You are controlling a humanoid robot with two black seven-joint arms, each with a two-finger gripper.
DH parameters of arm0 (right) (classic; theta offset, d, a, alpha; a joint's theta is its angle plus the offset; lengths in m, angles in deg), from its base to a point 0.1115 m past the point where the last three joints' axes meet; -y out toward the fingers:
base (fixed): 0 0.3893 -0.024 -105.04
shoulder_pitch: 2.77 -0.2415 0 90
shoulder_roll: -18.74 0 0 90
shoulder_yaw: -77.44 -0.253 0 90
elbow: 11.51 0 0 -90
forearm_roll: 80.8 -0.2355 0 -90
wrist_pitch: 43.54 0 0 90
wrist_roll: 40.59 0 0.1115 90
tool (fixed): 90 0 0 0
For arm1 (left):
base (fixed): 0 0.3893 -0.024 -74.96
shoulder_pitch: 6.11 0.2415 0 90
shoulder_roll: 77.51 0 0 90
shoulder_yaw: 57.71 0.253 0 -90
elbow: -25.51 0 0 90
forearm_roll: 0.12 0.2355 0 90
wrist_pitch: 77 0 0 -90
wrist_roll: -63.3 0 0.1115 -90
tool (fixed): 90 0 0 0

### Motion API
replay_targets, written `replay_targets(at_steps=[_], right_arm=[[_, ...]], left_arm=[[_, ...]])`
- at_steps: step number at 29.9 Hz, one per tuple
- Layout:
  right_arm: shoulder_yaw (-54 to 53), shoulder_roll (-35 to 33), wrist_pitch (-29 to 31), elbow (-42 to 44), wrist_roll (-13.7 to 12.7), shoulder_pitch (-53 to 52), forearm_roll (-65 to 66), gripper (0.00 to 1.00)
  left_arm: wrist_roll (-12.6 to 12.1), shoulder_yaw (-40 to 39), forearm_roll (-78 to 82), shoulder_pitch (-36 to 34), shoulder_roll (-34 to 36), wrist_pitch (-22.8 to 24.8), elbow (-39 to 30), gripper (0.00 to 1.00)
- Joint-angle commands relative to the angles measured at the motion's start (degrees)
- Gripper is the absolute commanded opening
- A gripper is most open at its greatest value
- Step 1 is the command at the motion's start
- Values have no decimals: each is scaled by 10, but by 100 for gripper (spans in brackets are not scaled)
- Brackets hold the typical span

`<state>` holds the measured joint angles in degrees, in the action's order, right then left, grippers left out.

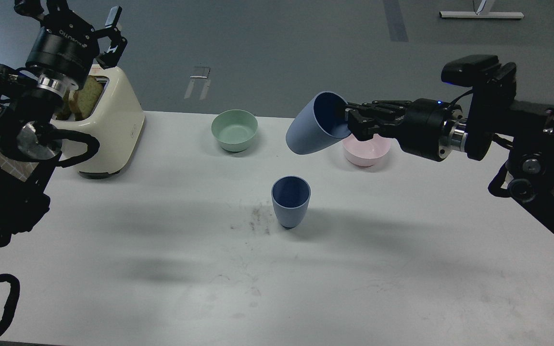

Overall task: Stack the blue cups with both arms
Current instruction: 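Lower the held cup into the centered blue cup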

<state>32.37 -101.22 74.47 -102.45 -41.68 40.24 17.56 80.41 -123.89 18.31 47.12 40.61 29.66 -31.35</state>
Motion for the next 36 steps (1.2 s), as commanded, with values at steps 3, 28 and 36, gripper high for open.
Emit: replay_targets(at_steps=[3,28,36], right_arm=[[42,11,0,-5,-15,-32,0,0],[120,38,0,26,-17,-35,33,0],[121,42,0,27,-18,-16,54,0]], left_arm=[[-2,0,2,-1,-5,-1,0,98],[-2,-1,2,0,-6,-1,0,98],[-2,-1,2,1,-4,0,0,98]])
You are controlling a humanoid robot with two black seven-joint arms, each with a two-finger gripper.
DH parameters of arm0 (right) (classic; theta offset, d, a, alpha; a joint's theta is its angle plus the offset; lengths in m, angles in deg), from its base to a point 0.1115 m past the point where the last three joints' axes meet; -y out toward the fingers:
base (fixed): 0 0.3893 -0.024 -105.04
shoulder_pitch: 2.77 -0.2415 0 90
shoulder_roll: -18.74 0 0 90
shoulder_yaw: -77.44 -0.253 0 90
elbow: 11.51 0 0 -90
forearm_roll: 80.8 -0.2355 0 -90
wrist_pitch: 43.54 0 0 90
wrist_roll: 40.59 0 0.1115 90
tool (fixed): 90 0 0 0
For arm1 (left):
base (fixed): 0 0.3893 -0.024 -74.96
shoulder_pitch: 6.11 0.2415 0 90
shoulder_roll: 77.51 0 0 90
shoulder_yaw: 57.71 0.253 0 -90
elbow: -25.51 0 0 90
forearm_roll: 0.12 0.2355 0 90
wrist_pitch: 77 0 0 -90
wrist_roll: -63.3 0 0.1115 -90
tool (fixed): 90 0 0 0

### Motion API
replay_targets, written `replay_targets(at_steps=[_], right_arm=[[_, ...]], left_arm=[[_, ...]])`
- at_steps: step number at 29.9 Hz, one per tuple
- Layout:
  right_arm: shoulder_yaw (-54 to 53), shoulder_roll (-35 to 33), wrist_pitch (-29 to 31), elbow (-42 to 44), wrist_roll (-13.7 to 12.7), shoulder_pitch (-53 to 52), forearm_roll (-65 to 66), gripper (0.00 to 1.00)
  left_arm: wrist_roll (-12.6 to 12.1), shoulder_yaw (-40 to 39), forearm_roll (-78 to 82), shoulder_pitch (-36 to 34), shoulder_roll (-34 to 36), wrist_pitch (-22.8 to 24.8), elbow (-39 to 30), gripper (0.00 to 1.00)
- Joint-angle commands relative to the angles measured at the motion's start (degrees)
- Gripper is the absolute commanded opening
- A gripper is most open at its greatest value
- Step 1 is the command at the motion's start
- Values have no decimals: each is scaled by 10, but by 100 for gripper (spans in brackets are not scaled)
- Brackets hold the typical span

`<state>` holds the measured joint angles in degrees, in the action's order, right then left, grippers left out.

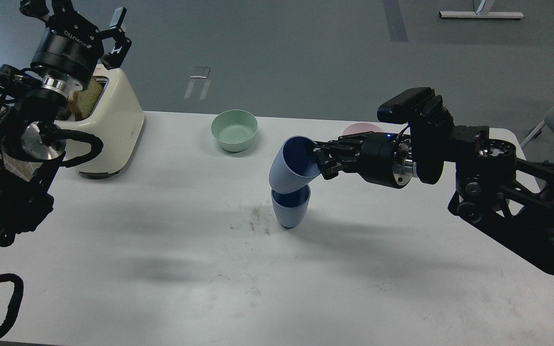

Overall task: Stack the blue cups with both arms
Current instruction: 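Lower the held cup into the centered blue cup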

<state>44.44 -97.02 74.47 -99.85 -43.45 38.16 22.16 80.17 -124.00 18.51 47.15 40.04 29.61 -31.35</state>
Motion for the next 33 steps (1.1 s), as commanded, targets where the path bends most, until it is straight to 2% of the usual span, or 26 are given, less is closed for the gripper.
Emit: replay_targets(at_steps=[1,33], right_arm=[[0,0,0,2,0,6,8,0],[-1,18,0,12,-7,27,10,0]], left_arm=[[0,-1,0,1,1,1,0,98],[0,-1,-1,1,1,2,0,98]])
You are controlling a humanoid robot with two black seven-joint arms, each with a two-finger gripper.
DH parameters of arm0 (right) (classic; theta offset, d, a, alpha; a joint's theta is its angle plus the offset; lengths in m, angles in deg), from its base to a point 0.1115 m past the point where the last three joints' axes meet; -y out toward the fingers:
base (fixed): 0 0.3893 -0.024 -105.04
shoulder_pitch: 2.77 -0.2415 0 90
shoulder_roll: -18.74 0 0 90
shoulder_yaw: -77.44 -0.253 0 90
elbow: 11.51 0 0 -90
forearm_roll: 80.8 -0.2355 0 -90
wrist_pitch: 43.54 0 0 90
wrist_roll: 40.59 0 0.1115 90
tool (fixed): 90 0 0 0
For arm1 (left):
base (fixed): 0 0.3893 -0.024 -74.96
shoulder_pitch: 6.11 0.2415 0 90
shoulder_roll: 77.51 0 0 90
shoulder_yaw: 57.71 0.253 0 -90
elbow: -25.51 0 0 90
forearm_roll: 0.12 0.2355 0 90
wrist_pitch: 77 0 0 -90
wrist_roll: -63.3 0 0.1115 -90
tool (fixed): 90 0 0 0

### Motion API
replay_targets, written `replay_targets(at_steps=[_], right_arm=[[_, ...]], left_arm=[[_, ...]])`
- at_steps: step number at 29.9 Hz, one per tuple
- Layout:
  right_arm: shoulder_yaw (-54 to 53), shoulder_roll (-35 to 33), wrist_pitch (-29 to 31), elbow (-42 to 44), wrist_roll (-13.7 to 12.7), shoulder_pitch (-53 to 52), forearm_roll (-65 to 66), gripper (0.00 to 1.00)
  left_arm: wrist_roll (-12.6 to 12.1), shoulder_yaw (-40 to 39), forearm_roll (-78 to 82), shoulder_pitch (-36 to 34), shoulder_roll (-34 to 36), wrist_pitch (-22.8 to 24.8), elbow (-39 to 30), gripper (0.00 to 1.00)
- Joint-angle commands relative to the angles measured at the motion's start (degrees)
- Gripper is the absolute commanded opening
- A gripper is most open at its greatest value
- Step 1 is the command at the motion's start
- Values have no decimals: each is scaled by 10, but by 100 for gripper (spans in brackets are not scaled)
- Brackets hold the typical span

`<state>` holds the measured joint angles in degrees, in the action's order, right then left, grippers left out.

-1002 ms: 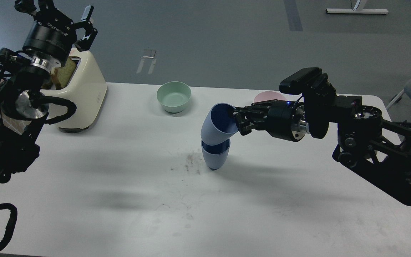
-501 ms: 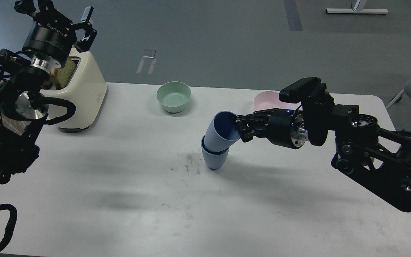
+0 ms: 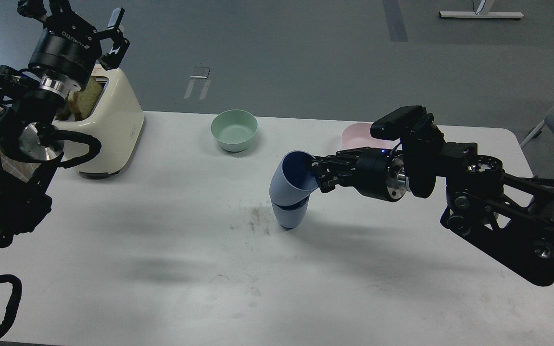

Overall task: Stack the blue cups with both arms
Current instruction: 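Lower the held cup into the centered blue cup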

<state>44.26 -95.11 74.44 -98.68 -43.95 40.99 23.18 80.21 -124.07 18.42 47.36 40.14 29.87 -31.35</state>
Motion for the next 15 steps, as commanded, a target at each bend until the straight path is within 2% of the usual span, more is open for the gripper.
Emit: replay_targets(at_steps=[1,15], right_arm=[[0,-1,0,0,-3,0,0,0],[0,-1,0,5,-11,4,1,3]], left_arm=[[0,0,0,-1,-1,-1,0,98],[0,0,0,-1,0,-1,0,98]])
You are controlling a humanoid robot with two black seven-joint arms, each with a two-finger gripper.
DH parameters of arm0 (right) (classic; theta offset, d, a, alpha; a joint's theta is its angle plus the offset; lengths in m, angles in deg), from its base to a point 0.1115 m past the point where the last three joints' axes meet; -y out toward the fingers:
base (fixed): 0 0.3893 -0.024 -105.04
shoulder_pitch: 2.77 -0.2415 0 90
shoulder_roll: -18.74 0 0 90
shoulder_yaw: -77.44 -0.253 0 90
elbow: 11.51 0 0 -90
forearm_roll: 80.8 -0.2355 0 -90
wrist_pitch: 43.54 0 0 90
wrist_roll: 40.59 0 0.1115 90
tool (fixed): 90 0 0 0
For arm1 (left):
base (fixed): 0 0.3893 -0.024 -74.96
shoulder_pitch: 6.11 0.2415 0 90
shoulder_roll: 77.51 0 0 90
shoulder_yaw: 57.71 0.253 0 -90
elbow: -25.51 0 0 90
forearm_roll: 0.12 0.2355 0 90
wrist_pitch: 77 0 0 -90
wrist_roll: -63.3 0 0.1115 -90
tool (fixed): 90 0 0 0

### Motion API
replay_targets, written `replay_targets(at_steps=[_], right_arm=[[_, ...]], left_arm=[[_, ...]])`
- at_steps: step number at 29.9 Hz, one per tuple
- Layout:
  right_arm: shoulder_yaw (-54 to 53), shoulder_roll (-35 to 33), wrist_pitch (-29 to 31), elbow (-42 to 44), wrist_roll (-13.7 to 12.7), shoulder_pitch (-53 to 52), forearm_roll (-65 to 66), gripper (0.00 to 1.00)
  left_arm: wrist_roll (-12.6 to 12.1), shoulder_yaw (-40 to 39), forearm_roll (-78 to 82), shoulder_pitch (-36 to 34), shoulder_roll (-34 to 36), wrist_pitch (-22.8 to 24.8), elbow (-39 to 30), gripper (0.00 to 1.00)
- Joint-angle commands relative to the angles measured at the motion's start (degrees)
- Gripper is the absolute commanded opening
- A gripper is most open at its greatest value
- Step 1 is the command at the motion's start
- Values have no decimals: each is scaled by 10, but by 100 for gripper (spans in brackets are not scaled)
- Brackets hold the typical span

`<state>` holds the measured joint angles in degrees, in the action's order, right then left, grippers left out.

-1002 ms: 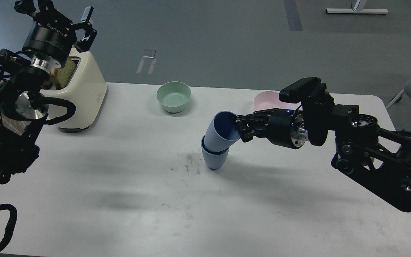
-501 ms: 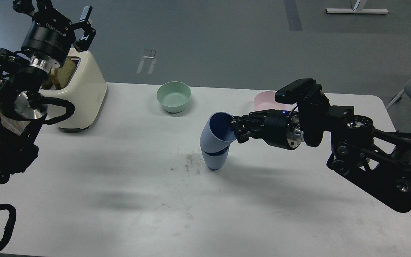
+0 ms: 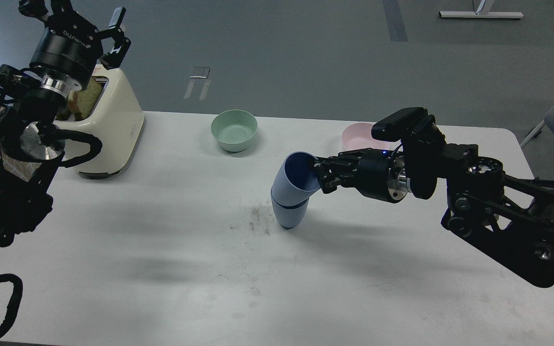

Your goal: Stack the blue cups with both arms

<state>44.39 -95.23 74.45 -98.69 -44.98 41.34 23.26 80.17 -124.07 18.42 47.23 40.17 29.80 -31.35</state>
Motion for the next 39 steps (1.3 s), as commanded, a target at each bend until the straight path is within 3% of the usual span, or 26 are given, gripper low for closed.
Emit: replay_targets(at_steps=[1,8,18,21,24,28,39], right_arm=[[0,1,0,5,-2,0,0,4],[0,2,0,7,-5,0,0,20],[-1,3,0,8,-5,1,-1,24],[-5,3,0,7,-5,0,-2,33],[-20,7,0,6,-5,0,-3,48],[-117,41,0,18,-5,0,-13,100],[-516,189,0,130,2,-6,-18,100]], left_arm=[[0,0,1,0,0,0,0,98],[0,1,0,0,0,0,0,98],[0,1,0,0,1,0,0,98],[0,1,0,0,1,0,0,98],[0,0,0,0,0,0,0,98],[1,1,1,2,2,1,0,98],[1,4,1,4,4,4,1,98]])
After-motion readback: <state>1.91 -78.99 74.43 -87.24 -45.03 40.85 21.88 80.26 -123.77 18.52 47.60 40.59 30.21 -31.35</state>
